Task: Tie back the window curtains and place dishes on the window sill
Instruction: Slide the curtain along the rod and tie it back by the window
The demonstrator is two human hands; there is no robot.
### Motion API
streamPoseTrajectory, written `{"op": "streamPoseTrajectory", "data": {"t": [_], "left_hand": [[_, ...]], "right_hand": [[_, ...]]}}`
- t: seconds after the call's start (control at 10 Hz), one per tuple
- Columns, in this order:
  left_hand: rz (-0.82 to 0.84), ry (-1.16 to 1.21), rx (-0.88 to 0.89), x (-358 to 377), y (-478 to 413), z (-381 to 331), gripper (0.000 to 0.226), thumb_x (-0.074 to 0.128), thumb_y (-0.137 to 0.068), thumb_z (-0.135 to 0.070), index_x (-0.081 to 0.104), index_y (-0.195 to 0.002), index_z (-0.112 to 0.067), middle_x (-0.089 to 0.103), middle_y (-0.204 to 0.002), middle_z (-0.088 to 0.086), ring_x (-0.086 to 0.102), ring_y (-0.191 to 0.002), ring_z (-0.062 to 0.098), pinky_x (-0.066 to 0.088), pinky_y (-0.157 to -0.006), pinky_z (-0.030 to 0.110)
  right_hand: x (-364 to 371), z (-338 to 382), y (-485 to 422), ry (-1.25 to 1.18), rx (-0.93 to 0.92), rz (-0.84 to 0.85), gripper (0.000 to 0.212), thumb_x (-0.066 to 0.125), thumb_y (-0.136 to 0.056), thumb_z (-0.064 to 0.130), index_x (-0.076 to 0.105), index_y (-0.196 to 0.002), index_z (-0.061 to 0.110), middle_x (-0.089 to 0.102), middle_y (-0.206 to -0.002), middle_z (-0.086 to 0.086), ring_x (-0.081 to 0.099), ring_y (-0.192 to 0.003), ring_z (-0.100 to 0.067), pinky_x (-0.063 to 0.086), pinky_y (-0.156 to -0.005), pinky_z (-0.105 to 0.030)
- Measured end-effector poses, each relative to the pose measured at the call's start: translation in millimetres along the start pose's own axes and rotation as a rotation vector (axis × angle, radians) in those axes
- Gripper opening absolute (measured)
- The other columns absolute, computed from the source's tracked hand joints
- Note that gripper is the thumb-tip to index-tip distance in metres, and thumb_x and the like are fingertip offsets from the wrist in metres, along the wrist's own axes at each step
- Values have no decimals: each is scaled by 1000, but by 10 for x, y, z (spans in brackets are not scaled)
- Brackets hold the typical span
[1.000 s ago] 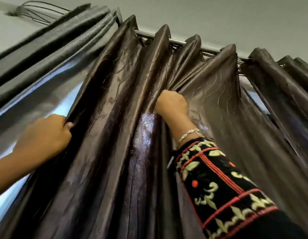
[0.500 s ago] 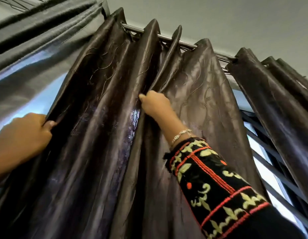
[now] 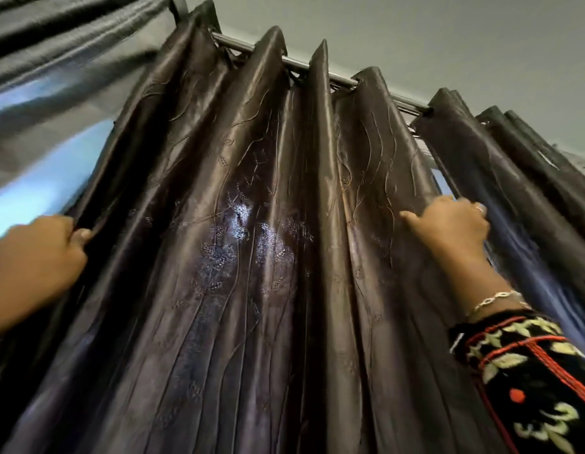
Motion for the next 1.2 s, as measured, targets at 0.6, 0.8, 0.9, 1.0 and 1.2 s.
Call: {"op": "streamPoseTrajectory", "data": {"t": [0.6, 0.8, 0.9, 1.0, 1.2], "left_hand": [[-83, 142, -104, -821, 328, -456, 31, 51, -89, -14, 45, -58, -15, 53, -61, 20, 56, -65, 42, 49, -67, 50], [-29, 109, -52, -970, 298, -363, 33, 50, -90, -15, 43, -57, -15, 54, -65, 21, 57, -70, 42, 47, -66, 44], [-33, 94, -47, -1028, 307, -340, 32, 50, -90, -18, 44, -59, -15, 59, -76, 28, 57, -76, 44, 38, -61, 38], [-29, 99, -32, -1046, 313, -334, 27, 49, -91, -19, 52, -67, -7, 60, -80, 29, 57, -79, 44, 35, -61, 36], [0, 143, -3, -1104, 308, -432, 27, 48, -92, -16, 58, -77, 4, 60, -82, 30, 56, -82, 44, 34, -63, 37]], "right_hand": [[-59, 1508, 483, -675, -224, 205, 35, 33, -97, 17, 57, -116, 0, 55, -123, -25, 51, -112, -38, 42, -86, -34], [-204, 2246, 766, -674, -319, 224, 36, 33, -95, 14, 55, -122, 4, 54, -127, -22, 50, -117, -37, 40, -91, -35], [-295, 2658, 828, -610, -403, 201, 37, 32, -95, 13, 56, -122, 7, 55, -128, -18, 51, -117, -35, 42, -91, -34], [-320, 2845, 863, -572, -450, 197, 36, 32, -94, 14, 56, -121, 7, 56, -127, -18, 52, -116, -36, 42, -90, -35], [-273, 2685, 861, -471, -488, 191, 32, 35, -92, 12, 57, -115, 5, 58, -121, -20, 54, -110, -37, 43, -86, -36]]}}
Point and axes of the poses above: each hand's wrist, its own y-axis away from the middle knuckle, its own x-axis out of the palm, z = x × y, the point moved 5 cm from there along -y, towards the middle knuckle
